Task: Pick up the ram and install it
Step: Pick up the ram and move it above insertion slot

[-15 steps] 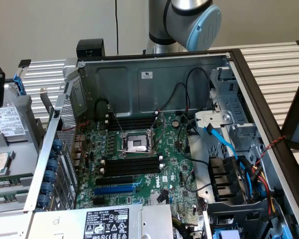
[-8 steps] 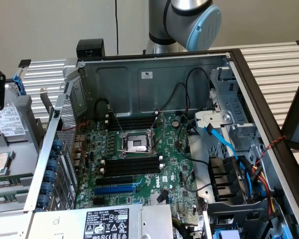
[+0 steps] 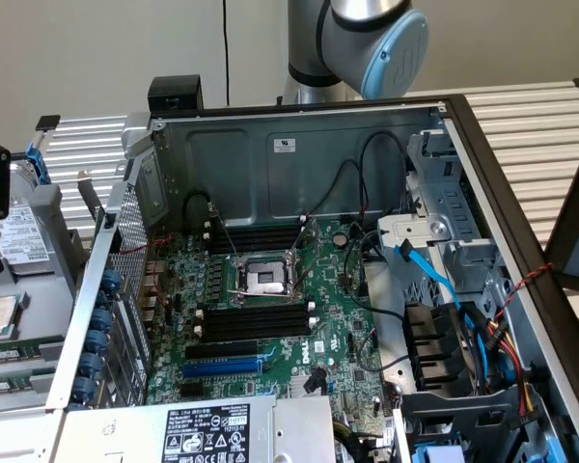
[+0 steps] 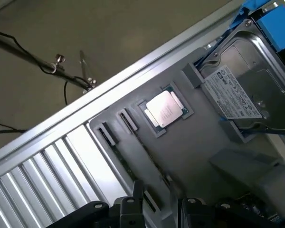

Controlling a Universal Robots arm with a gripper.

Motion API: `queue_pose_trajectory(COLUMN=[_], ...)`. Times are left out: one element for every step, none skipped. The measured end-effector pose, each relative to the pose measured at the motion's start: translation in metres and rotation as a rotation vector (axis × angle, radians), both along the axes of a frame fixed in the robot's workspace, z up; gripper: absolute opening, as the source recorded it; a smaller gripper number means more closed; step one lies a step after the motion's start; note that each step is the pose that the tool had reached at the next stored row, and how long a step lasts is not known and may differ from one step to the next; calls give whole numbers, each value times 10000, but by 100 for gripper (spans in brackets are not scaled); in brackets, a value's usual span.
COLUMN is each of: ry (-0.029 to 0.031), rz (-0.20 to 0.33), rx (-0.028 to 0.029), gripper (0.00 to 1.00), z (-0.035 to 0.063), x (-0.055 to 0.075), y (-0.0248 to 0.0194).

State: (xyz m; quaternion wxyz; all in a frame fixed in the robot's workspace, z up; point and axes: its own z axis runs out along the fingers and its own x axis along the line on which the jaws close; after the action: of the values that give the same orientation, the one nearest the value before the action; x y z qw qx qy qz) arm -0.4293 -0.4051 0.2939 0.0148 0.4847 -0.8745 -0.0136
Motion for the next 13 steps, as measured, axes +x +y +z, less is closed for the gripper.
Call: queue_pose_trajectory(ry=[1,0,0,0,1,0,0,0,0,1,0,1,0], rz=[175,359,545,725,904,1085,1275,1455,1635,1815,1995,2180,2366], rx=[0,0,0,0,-1,-1,-1,0,-1,-1,-1,-1,-1], gripper=[36,36,36,36,36,36,36,36,36,36,36,36,36], z=[-11,-22,-34,-45,-55,-66,-78,-89,-100,-112,-123,-135,-148], x=[0,0,0,0,0,0,0,0,0,0,0,0,0], y=[0,0,0,0,0,0,0,0,0,0,0,0,0])
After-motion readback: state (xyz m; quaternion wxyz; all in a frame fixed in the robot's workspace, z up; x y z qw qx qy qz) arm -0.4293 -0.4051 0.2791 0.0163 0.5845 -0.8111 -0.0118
